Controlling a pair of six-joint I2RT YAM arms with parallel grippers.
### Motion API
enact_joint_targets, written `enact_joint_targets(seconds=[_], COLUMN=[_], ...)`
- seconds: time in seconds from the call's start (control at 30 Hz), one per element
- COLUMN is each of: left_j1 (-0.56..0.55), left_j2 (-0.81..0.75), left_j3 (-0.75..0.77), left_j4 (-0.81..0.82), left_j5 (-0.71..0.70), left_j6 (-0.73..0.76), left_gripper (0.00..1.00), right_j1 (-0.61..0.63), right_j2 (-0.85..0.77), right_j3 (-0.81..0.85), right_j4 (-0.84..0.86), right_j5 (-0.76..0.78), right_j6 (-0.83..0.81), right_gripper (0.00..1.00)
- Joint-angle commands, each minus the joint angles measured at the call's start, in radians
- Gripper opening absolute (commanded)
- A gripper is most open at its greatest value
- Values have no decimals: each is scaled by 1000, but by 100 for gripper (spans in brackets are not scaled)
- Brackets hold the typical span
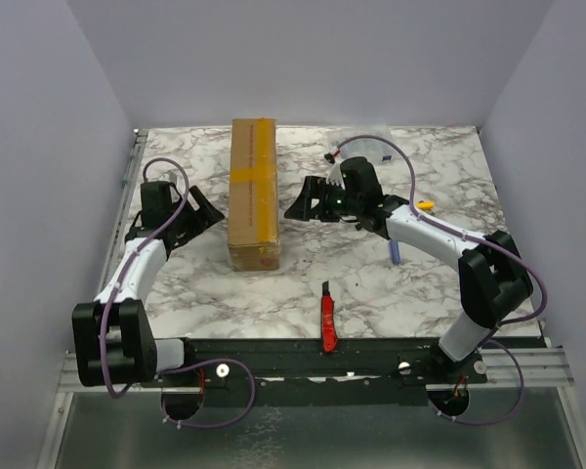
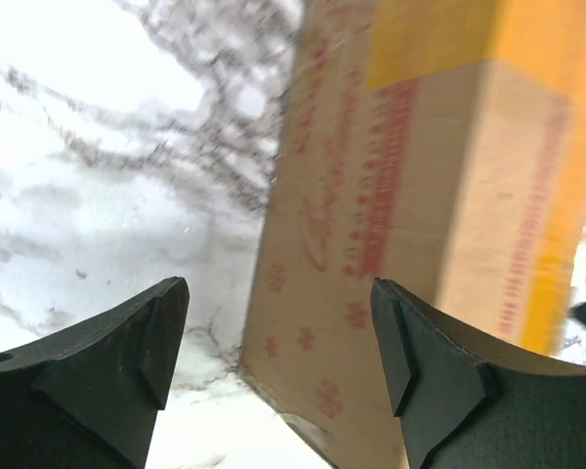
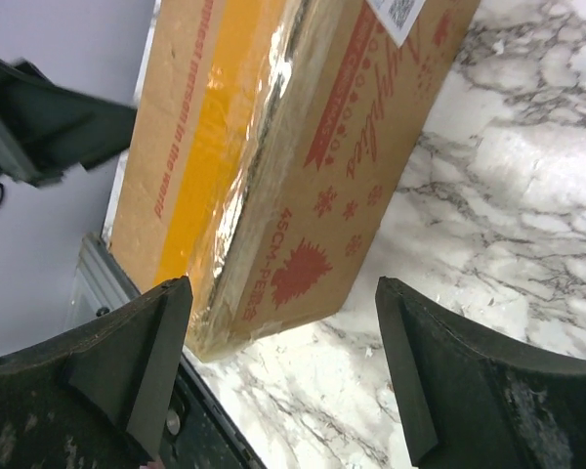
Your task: Unpack the express box
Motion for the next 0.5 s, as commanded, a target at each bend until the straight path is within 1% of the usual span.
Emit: enact_joint_targets(seconds=[0.0, 0.13, 0.23, 0.37, 0.47], left_j1=[6, 0, -55, -157, -207], left_j2=[-83, -51, 0, 53, 89], left_j3=[53, 113, 171, 223, 229], left_j4=[13, 25, 32, 36, 57], left_j5=[32, 150, 212, 166, 136], left_j6=[30, 23, 35, 60, 72], left_gripper=[83, 83, 83, 83, 82], right_j1=[8, 49, 84, 142, 200], right_j2=[-36, -21, 8, 29, 44], right_j3=[-83, -88, -69, -36, -11], right_j4=[158, 180, 181, 189, 198], right_j5=[-132, -142, -137, -123, -106], right_j6=[16, 18, 22, 34, 34], right_gripper=[84, 80, 78, 74, 73])
